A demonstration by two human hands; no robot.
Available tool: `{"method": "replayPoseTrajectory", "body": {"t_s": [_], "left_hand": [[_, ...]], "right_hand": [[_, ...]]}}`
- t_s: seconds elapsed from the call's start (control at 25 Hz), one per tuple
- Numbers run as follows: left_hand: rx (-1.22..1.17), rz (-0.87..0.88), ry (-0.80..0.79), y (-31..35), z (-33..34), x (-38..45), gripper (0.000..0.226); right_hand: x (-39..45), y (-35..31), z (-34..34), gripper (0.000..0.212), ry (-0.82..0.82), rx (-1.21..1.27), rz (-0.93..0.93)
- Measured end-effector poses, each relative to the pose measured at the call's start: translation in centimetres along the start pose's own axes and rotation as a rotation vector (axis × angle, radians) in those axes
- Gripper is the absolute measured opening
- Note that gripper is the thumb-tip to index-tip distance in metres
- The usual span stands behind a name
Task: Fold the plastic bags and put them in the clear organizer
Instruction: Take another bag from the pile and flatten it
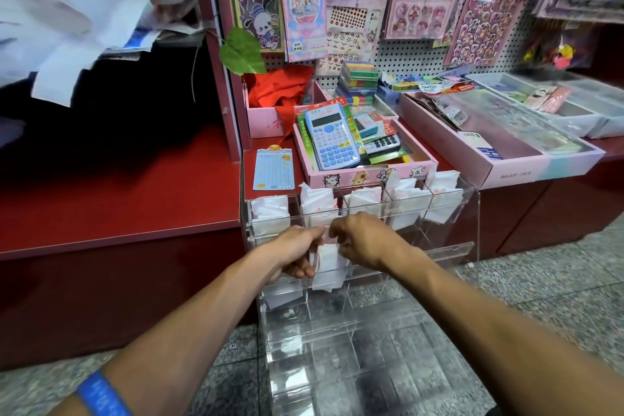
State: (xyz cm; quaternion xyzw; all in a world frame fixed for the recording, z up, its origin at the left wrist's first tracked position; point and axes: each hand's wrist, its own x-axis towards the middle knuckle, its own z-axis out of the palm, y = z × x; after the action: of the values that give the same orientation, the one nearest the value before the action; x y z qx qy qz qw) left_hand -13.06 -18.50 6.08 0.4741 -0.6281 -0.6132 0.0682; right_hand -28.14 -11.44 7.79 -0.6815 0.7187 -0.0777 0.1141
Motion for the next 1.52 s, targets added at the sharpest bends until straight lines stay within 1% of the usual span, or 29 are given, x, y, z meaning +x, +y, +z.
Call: {"method": "replayPoseTrajectory", "body": {"t_s": [0.08, 0.16, 0.24, 0.32, 0.36, 0.44, 0.52, 0.6, 0.76, 0.84, 0.92, 1.0, 1.04, 1.12, 1.16, 1.2, 1.24, 1.32, 1.36, 1.4, 1.48, 1.52], "left_hand": [[-0.011, 0.008, -0.008, 0.2, -0.2, -0.4, 0.043], [0.000, 0.009, -0.021, 0.2, -0.5, -0.8, 0.040], [0.066, 0.034, -0.028, 0.4, -0.9, -1.4, 0.037], [0.132, 0.115, -0.014, 1.2, -1.7, -2.3, 0.028], [0.121, 0.172, 0.014, 1.8, -2.3, -2.9, 0.023], [0.022, 0.278, 0.126, 2.9, -4.2, -4.3, 0.016], [-0.111, 0.355, 0.261, 3.1, -7.1, -5.9, 0.016], [-0.216, 0.387, 0.395, 2.5, -9.9, -7.2, 0.015], [-0.495, 0.393, 0.767, -0.1, -16.2, -10.6, 0.019], [-0.579, 0.417, 0.890, -1.6, -19.2, -12.5, 0.021], [-0.570, 0.426, 0.939, -3.2, -21.0, -13.9, 0.022], [-0.515, 0.428, 0.961, -5.1, -22.6, -15.1, 0.024], [-0.480, 0.430, 0.968, -5.9, -23.4, -15.6, 0.025], [-0.425, 0.431, 0.980, -7.0, -24.8, -16.2, 0.026], [-0.404, 0.423, 0.985, -7.4, -25.3, -16.4, 0.026], [-0.379, 0.412, 0.988, -7.6, -25.7, -16.5, 0.025], [-0.353, 0.404, 0.988, -7.7, -25.8, -16.5, 0.026], [-0.309, 0.414, 0.980, -7.7, -25.8, -16.3, 0.027], [-0.298, 0.426, 0.973, -7.5, -25.7, -16.1, 0.027], [-0.297, 0.437, 0.965, -7.1, -25.6, -15.9, 0.027], [-0.304, 0.456, 0.946, -6.2, -25.0, -15.4, 0.026], [-0.303, 0.463, 0.936, -5.7, -24.5, -15.2, 0.026]], "right_hand": [[0.3, -0.1, 0.0, 0.030, 0.012, -0.004, -0.001], [0.3, -0.2, 0.1, 0.027, -0.010, -0.033, -0.016], [0.3, -0.5, -0.4, 0.022, -0.008, -0.056, -0.046], [0.6, -1.1, -1.4, 0.016, 0.049, -0.033, -0.089], [0.9, -1.8, -2.1, 0.014, 0.098, 0.003, -0.106], [1.5, -3.6, -3.5, 0.011, 0.218, 0.092, -0.125], [2.2, -6.3, -4.5, 0.008, 0.329, 0.196, -0.144], [3.0, -8.8, -5.0, 0.008, 0.400, 0.353, -0.167], [6.4, -15.1, -5.1, 0.010, 0.487, 0.719, -0.177], [8.8, -18.8, -5.8, 0.019, 0.565, 0.745, -0.208], [11.2, -22.1, -7.7, 0.035, 0.676, 0.659, -0.250], [13.8, -25.4, -10.4, 0.053, 0.753, 0.537, -0.249], [15.0, -26.9, -11.7, 0.057, 0.761, 0.465, -0.233], [17.6, -29.3, -14.1, 0.058, 0.715, 0.238, -0.163], [18.9, -30.1, -15.0, 0.056, 0.650, 0.138, -0.125], [19.8, -30.8, -15.8, 0.056, 0.577, 0.095, -0.099], [20.6, -31.1, -16.3, 0.059, 0.517, 0.102, -0.102], [21.0, -31.5, -16.5, 0.066, 0.471, 0.274, -0.181], [20.7, -31.7, -16.1, 0.062, 0.507, 0.383, -0.224], [20.4, -31.7, -15.8, 0.050, 0.570, 0.471, -0.264], [19.4, -31.5, -15.2, 0.016, 0.682, 0.590, -0.296], [19.0, -31.4, -15.1, 0.008, 0.723, 0.619, -0.299]]}}
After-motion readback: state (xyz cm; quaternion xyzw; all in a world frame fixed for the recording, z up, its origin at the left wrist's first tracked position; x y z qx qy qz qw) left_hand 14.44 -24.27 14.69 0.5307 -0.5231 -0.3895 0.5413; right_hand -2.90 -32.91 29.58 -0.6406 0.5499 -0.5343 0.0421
